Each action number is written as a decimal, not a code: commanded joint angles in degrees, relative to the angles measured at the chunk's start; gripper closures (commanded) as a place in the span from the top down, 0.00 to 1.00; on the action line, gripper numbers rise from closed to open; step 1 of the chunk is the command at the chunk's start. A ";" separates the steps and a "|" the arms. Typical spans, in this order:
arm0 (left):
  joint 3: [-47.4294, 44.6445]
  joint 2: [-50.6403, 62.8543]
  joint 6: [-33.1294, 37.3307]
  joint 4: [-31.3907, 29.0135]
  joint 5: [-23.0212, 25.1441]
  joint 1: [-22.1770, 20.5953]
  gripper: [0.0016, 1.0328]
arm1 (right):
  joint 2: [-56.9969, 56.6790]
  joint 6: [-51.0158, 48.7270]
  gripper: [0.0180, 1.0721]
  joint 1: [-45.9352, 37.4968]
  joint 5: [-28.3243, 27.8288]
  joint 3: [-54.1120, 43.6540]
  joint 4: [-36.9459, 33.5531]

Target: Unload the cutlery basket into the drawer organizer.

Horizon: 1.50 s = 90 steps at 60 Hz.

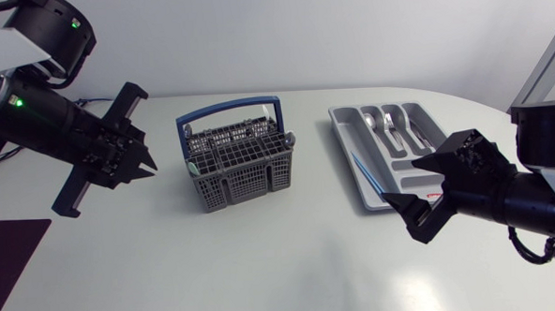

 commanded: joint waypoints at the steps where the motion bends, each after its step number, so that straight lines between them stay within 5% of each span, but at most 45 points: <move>1: -2.70 0.11 -0.10 0.99 0.63 0.15 0.16 | -0.92 0.16 0.95 0.63 0.53 -1.69 -1.17; 19: -0.59 6.70 0.08 6.18 -1.48 -2.66 0.52 | -3.20 0.07 0.95 1.07 0.97 -3.89 -1.52; 25: 2.04 9.95 0.34 6.35 -2.79 -3.28 0.56 | -3.12 -0.28 0.95 0.99 0.97 -3.98 -1.26; 65: 15.58 25.95 3.95 3.45 -7.28 -2.49 0.55 | 1.72 -0.98 0.95 1.69 0.71 -3.72 2.52; 80: 15.93 27.62 4.74 2.13 -7.80 -2.13 0.23 | 2.51 -0.90 0.95 2.22 0.71 -3.72 3.23; 90: 15.93 28.32 4.47 1.61 -8.51 -2.13 0.18 | 2.33 -0.72 0.95 2.39 0.88 -3.89 3.14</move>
